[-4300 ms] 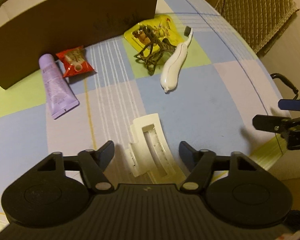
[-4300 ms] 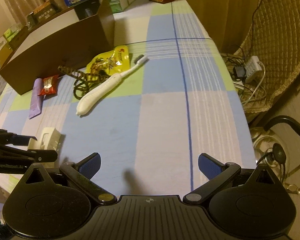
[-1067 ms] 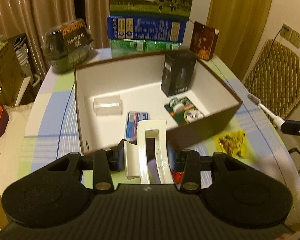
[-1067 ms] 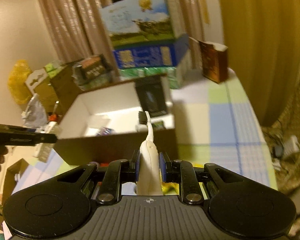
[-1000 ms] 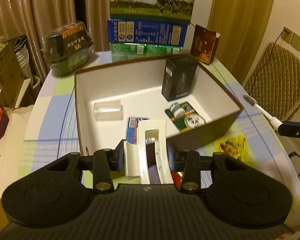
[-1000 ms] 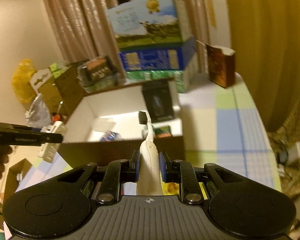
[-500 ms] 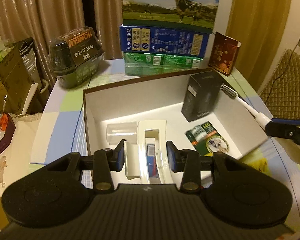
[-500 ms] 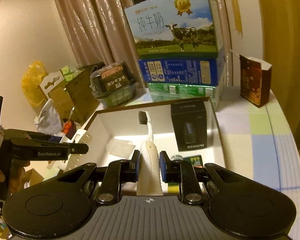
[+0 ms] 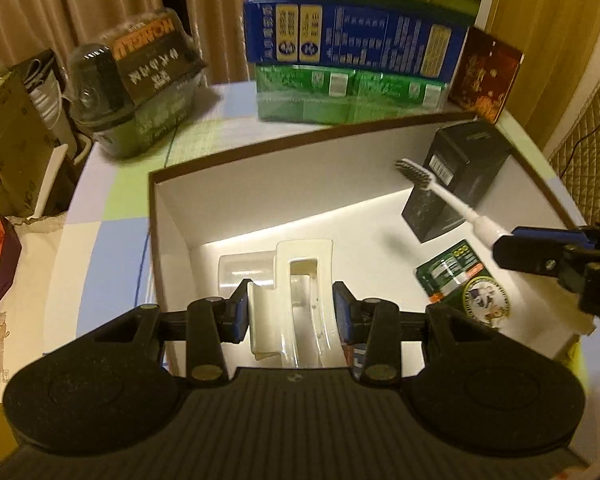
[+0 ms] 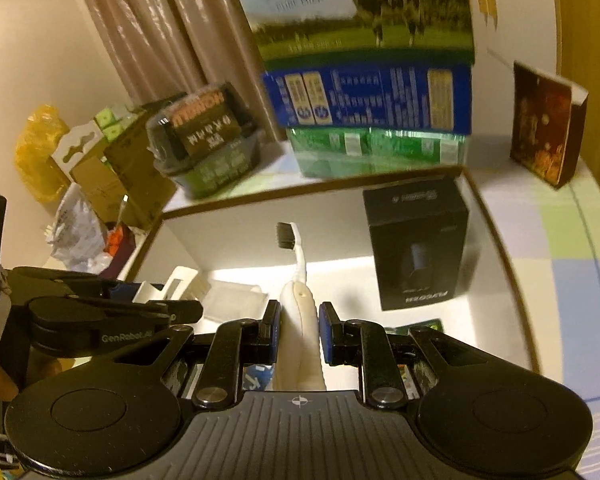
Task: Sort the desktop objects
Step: 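Lift and carry the clip and toothbrush over the brown box with both tools, then lower the clip with the left tool while the right tool lowers the toothbrush, releasing both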
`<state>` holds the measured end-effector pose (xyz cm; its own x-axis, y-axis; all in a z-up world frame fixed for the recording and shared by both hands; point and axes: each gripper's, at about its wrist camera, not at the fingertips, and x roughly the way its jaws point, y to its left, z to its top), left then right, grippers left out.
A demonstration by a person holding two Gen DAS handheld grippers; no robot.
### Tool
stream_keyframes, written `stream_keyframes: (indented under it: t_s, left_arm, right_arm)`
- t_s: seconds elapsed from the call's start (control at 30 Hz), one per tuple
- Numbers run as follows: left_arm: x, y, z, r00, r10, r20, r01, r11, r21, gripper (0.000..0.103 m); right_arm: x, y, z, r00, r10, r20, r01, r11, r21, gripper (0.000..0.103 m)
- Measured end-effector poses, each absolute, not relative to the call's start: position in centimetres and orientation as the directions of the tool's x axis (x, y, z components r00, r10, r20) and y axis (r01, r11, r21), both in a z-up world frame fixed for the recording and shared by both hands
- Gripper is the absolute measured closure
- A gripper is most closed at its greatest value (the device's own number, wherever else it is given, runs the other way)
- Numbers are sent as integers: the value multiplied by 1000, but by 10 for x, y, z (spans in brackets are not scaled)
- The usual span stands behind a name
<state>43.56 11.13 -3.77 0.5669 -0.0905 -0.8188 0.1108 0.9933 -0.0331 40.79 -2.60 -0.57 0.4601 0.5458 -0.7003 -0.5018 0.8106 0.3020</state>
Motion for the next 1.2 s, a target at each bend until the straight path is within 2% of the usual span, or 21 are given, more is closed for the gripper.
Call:
stream_keyframes:
  t_s: [0.23,0.63,0.73,0.8,0.83,0.87,0.93,1.03,1.13,1.2]
  left_arm:
    - [464,109,-62,512,-108,-852,129,990,-47,67]
    - [498,96,-89,460,-133,-878,174,983,-58,66]
    - [499,96,-90,461,-141,-876,181,981,-62,62]
    - [499,97,-89,463,-142,-875,185,981,-61,60]
    - [499,97,-88,467,-142,-873,186,981,-60,55]
    - [499,98,-87,470,-143,-871,186,981,-61,54]
    - [498,100,-84,475,-150,-867,189,980,-65,53]
    - [493,102,-78,485,-153,-861,192,979,-66,50]
    - [485,104,-73,494,-152,-856,189,980,-65,40]
    - [480,105,-71,498,-144,-855,186,981,-56,37]
  right_arm:
    - [432,-10,-39,414,490,-767,-448,844,297,86]
    - [449,-2,-59,375,438,-817,-389,874,290,86]
    - [448,-1,-58,371,442,-817,-402,869,288,85]
    - [447,-1,-56,377,436,-817,-411,870,274,70]
    - [445,-1,-54,390,434,-812,-413,871,267,51]
    - [443,-3,-51,408,432,-804,-414,873,258,38]
    - [438,-5,-45,425,431,-796,-430,870,241,36]
    - [430,-11,-39,430,431,-793,-443,866,230,25]
    - [425,-18,-35,442,415,-795,-448,870,205,13]
    - [423,-22,-34,442,411,-797,-454,869,197,11]
